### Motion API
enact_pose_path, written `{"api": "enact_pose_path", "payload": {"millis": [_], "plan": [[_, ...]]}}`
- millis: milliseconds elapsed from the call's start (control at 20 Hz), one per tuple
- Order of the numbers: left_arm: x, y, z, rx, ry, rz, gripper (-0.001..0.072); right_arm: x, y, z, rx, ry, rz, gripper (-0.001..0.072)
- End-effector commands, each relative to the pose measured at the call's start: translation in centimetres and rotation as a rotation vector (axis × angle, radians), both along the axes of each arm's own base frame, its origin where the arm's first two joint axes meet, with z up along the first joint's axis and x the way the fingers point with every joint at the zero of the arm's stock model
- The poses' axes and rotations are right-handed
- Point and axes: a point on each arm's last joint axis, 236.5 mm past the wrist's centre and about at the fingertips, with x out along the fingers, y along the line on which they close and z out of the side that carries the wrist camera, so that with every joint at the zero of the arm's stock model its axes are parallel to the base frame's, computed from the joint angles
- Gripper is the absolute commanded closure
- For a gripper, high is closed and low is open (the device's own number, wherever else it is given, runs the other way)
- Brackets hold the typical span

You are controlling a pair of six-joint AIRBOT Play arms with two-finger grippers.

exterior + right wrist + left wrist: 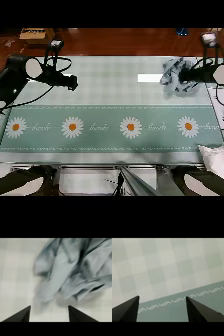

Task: Fold the shirts.

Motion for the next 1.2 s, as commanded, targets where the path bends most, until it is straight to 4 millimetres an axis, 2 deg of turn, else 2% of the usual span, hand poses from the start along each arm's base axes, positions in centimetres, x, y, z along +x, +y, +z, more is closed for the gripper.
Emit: {"api": "enact_pose_path", "payload": {"millis": [0, 50, 150, 250, 500, 700, 800, 850, 900, 950, 1050, 1100, 1150], "plan": [[1.7, -0.4, 0.2, -0.014, -0.062, 0.002, -0.0004, 5.2, -6.6, 5.2, 0.084, -0.339, -0.259, 0.0172], [1.7, -0.4, 0.2, -0.014, -0.062, 0.002, -0.0004, 5.7, -9.1, 4.4, 0.108, -0.334, -0.329, 0.0172], [1.6, -0.4, 0.1, -0.016, -0.057, 0.001, -0.0004, 6.7, -12.8, 1.9, 0.177, -0.303, -0.434, 0.0171], [1.1, -0.6, -0.1, -0.023, -0.031, 0.001, -0.0004, 7.8, -14.3, -1.4, 0.291, -0.267, -0.513, 0.017], [0.0, -0.4, -0.7, -0.012, 0.02, -0.002, -0.0004, 8.7, -13.6, -11.2, 0.365, -0.093, -0.543, 0.0162], [-0.5, -0.3, -1.0, -0.007, 0.043, -0.003, -0.0004, 8.5, -12.7, -16.7, 0.433, 0.002, -0.586, 0.0161], [-0.5, -0.3, -1.0, -0.007, 0.042, -0.003, -0.0004, 8.6, -11.6, -18.8, 0.46, 0.038, -0.591, 0.0165], [-0.5, -0.3, -1.0, -0.006, 0.042, -0.004, -0.0003, 8.7, -11.0, -19.6, 0.464, 0.049, -0.584, 0.0235], [-0.5, -0.3, -1.0, -0.006, 0.042, -0.004, -0.0004, 8.9, -10.3, -19.9, 0.465, 0.054, -0.572, 0.0432], [-0.5, -0.3, -1.0, -0.007, 0.042, -0.004, -0.0004, 9.1, -9.9, -19.6, 0.457, 0.053, -0.553, 0.0668], [-0.4, -0.3, -0.7, -0.008, 0.038, -0.004, -0.0004, 10.1, -9.4, -17.1, 0.419, 0.016, -0.482, 0.0682], [-0.3, -0.4, -0.2, -0.01, 0.03, -0.004, -0.0004, 10.8, -9.2, -14.4, 0.387, -0.019, -0.422, 0.0682], [-0.2, -0.4, 0.6, -0.012, 0.023, -0.005, -0.0003, 11.4, -9.3, -10.7, 0.338, -0.074, -0.356, 0.0682]]}}
